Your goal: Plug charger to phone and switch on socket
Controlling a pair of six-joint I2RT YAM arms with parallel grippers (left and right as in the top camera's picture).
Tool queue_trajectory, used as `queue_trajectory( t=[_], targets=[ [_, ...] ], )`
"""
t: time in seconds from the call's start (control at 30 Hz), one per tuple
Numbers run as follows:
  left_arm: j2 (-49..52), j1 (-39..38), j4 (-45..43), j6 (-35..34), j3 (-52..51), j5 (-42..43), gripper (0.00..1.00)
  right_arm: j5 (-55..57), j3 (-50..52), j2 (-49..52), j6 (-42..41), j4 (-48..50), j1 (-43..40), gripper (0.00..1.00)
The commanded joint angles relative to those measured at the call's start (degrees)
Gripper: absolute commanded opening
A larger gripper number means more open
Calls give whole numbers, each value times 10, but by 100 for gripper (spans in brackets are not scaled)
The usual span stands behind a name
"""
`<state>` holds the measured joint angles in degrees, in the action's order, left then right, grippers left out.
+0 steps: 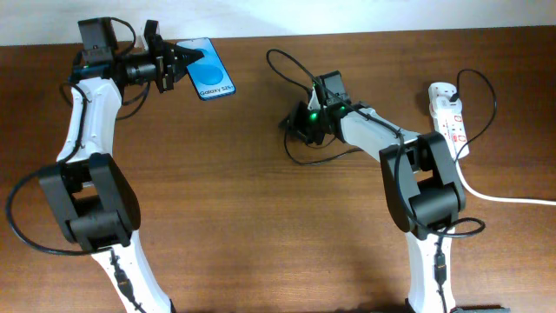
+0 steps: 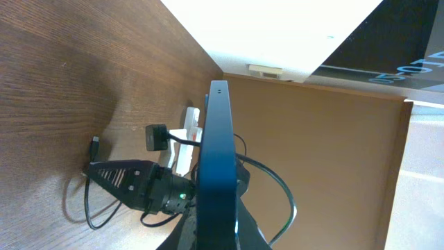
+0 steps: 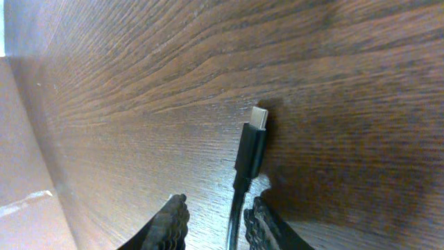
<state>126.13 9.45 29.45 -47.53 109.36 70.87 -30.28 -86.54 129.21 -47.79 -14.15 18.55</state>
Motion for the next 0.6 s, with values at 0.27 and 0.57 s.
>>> queue_trajectory(
  t=[0.27,0.57],
  targets=[
    [-5,1,2,9,6,12,0,65,5,42,-12,-4,6,30],
    [-5,1,2,9,6,14,0,68,5,57,-12,16,3,15]
  ],
)
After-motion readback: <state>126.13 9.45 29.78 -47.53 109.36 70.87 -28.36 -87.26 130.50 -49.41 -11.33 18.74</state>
